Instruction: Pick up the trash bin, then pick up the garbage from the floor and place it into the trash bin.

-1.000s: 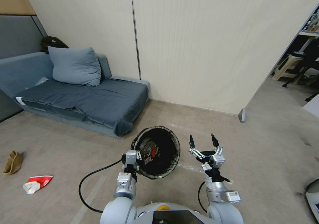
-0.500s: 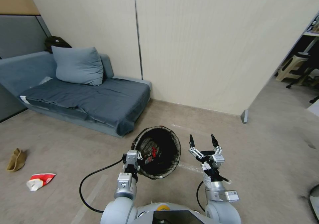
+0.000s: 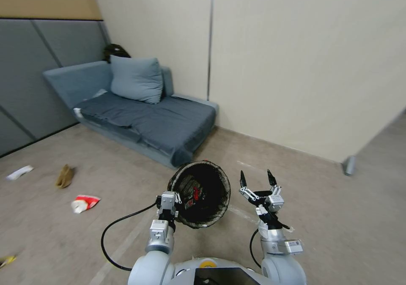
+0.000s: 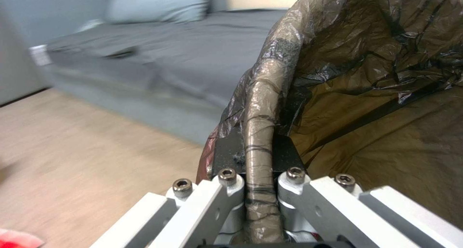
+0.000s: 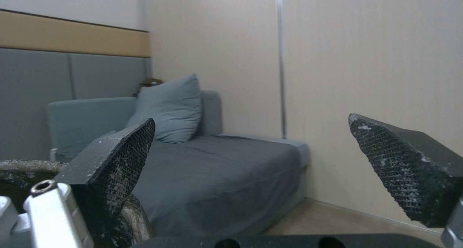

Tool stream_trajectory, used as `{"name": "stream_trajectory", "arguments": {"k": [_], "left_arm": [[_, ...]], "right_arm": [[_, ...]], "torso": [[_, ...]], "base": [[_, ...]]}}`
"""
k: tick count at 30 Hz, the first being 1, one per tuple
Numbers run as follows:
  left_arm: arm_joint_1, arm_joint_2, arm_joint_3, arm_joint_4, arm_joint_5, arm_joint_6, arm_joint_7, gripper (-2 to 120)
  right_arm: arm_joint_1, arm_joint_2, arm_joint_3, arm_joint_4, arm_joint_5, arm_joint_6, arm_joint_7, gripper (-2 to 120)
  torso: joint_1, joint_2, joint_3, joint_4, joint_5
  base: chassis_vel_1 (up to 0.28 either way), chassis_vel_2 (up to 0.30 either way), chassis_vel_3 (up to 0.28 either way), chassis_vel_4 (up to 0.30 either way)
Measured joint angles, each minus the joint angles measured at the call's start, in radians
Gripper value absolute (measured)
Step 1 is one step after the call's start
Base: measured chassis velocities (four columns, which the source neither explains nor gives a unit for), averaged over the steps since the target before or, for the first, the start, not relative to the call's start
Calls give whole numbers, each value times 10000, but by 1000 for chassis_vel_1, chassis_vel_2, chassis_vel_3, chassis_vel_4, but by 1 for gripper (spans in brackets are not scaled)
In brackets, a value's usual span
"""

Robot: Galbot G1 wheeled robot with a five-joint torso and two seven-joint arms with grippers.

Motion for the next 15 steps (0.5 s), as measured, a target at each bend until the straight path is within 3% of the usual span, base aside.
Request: {"name": "stream_trajectory", "arguments": {"k": [15], "left_arm": [[-74,57,41,25,-46,-1,3,1]], "right_arm": [[23,79,-42,77,210,295,-414,100]], "torso": [[-2,-1,0,-1,0]], "base": [[130,125,121,127]]}}
